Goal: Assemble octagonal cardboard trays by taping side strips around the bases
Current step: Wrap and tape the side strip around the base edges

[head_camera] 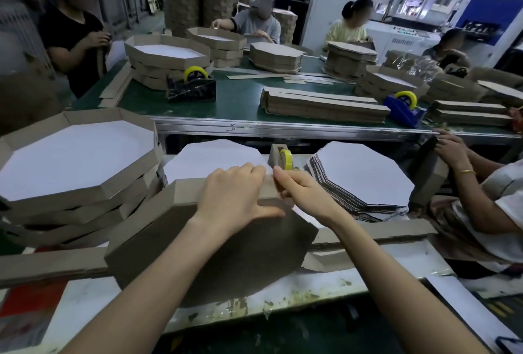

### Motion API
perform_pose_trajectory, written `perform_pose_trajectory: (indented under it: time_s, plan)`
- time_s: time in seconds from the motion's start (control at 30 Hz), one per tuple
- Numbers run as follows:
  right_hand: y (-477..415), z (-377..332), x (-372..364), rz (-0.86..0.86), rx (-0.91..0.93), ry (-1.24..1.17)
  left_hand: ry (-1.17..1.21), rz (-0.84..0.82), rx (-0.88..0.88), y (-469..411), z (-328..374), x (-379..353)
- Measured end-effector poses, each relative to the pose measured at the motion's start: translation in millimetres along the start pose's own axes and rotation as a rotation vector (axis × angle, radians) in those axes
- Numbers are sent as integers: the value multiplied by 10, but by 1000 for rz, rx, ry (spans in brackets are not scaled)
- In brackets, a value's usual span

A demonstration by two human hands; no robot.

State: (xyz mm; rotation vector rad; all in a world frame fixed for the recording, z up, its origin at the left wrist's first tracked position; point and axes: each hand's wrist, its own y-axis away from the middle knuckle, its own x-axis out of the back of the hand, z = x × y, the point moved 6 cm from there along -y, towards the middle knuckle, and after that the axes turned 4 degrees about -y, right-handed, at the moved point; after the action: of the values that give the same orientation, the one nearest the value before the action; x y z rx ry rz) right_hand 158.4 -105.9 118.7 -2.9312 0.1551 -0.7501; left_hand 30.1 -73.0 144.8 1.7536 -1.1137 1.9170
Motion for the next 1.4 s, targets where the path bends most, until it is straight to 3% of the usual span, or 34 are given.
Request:
perform_pose_trajectory:
  time_s: [0.2, 0.37, 0.6, 0.73, 0.9, 1.13, 1.2, 1.3, 1.4]
  plan:
    - [-41, -85, 229, -34, -24, 100, 317, 243, 87, 306, -475, 170]
    - [-133, -272, 233, -181, -52, 131, 535, 198, 224, 639, -746, -118]
    - [-256, -360, 27, -214, -19, 235, 638, 269, 314, 853, -887, -232]
    - [-240, -346, 5, -221, -16, 233, 618, 204, 294, 857, -858, -238]
    - [-235, -346, 4, -217, 8, 216, 445, 268, 92, 737, -566, -46]
    - [-222, -125, 72, -244, -52, 143, 572, 266, -16, 649, -578, -66]
    - [-330, 68, 214, -115, -124, 32, 611, 242, -4, 597, -599, -87]
    - [-555, 640, 507, 222, -320, -71, 661, 243, 26, 565, -603, -99]
    - [-685, 1291, 617, 286, -587, -49, 699, 220, 37, 533, -588, -113]
